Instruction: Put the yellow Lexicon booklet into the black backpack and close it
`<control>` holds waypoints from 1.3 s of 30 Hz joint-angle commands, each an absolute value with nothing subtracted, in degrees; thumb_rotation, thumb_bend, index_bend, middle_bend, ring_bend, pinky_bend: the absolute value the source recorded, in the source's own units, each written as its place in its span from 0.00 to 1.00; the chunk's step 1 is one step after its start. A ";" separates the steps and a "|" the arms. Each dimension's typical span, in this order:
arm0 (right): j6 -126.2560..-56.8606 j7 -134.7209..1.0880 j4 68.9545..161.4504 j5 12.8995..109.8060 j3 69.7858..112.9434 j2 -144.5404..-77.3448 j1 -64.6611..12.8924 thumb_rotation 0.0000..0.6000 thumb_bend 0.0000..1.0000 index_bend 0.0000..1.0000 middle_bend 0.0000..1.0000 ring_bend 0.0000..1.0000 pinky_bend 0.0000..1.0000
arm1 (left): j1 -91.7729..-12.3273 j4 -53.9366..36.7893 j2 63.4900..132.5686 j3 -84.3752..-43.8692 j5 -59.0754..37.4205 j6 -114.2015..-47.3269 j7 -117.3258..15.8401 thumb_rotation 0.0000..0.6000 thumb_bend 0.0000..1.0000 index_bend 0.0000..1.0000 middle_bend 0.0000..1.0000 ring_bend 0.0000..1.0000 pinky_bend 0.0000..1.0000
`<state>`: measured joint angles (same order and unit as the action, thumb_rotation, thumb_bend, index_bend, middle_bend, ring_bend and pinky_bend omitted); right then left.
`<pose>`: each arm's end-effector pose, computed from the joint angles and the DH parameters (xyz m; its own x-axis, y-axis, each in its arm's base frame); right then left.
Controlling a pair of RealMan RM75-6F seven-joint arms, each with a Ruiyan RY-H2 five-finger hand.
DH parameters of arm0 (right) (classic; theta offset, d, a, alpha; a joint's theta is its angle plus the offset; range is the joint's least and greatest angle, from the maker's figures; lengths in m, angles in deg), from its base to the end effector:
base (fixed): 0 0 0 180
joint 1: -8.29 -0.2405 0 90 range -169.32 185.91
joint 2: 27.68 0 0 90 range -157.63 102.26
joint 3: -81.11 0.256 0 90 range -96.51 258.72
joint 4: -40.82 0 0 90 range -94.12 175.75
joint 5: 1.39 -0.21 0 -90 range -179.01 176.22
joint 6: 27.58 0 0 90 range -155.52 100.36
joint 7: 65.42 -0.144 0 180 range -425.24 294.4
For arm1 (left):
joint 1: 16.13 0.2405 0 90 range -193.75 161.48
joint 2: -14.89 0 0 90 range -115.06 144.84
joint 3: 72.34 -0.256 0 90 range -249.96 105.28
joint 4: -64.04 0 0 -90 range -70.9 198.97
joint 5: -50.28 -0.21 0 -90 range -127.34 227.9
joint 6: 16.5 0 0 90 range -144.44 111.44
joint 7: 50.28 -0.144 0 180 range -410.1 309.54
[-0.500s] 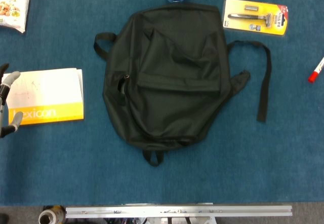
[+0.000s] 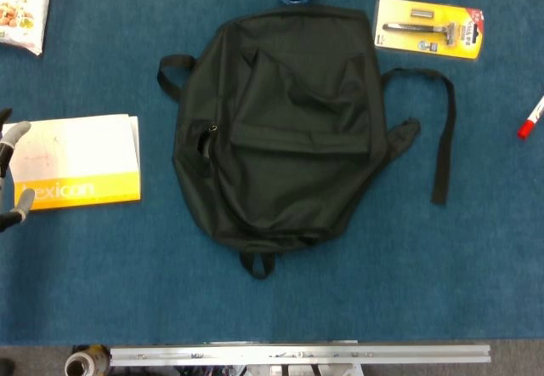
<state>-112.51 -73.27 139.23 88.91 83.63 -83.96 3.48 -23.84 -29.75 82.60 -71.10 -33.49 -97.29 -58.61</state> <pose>-0.2900 -0.1779 0.1864 0.3032 -0.0208 0.9527 -0.9499 -0.0854 0.3005 -0.3017 0.1885 0.1244 0.4480 0.0926 0.8892 0.8940 -0.0343 -0.4468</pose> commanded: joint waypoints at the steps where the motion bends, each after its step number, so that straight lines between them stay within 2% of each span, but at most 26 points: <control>1: -112.16 -73.33 140.24 89.00 84.04 -83.09 2.92 1.00 0.26 0.29 0.39 0.27 0.45 | -24.38 -28.66 82.82 -71.46 -33.29 -95.83 -59.37 1.00 0.25 0.15 0.07 0.05 0.21; 14: -111.59 -73.74 140.84 88.14 83.89 -82.38 2.91 1.00 0.25 0.29 0.39 0.27 0.45 | -26.90 -22.71 88.44 -73.80 -32.54 -88.21 -62.11 1.00 0.25 0.15 0.08 0.05 0.21; 22: -112.45 -75.04 139.88 88.14 83.59 -82.48 3.61 1.00 0.24 0.29 0.39 0.27 0.45 | -28.94 -18.60 93.04 -73.30 -30.54 -84.56 -66.74 1.00 0.25 0.16 0.09 0.05 0.21; 39: -112.52 -76.10 138.58 87.83 83.35 -83.21 4.03 1.00 0.24 0.29 0.39 0.27 0.45 | -30.97 -16.33 94.83 -72.48 -23.44 -78.76 -70.63 1.00 0.25 0.15 0.09 0.05 0.21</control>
